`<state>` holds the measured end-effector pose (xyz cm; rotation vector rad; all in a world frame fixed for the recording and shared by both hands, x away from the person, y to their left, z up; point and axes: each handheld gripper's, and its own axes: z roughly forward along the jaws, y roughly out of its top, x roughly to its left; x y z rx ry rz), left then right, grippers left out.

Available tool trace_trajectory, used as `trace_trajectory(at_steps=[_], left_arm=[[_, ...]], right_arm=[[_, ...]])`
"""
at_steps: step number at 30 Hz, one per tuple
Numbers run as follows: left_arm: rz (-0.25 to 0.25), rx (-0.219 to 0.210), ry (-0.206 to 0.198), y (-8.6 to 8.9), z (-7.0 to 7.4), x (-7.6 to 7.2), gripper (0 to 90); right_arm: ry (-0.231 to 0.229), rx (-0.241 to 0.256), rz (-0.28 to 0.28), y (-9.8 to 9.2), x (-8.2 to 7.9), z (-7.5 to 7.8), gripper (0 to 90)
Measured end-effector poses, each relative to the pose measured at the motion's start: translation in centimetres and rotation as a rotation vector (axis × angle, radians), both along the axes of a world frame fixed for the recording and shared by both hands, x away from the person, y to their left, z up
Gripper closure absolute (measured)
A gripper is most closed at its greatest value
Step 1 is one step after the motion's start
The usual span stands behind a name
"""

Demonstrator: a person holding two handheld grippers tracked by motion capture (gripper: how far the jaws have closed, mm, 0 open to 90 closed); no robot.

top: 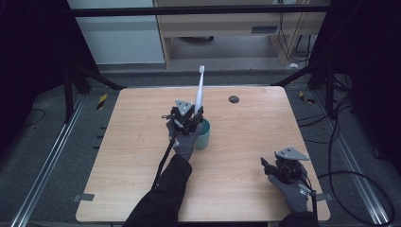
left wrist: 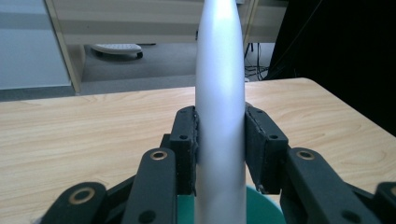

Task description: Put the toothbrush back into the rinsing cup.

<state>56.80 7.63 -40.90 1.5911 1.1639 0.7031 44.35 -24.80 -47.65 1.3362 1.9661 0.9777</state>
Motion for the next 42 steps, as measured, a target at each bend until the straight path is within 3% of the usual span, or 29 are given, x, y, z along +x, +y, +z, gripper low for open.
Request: trace_trajectory(at_steps=[17,34,38,42], left_arm=[[-0.003,0.057,0.027,-0.2,-2.4,-0.7,65.6],[-0.029,0.077,0.07,-0.2,-3.6,-1.0,65.0],[-0.048,0.075,0.079,-0.1,-3.6,-1.1,62.1],[-0.069,0.081,0.082,-0.1,-3.5,-1.5,53.0]], right_arm=[[-0.001,-0.011,0.006,0.2,0.1,-0.1,39.0],[-0.005,-0.01,0.004,0.2,0.1,0.0,39.0],[-0.006,-0.008,0.003,0.2,0.1,0.1,38.9],[-0.009,-0.008,0.003,0.2,0.1,0.1,38.8]])
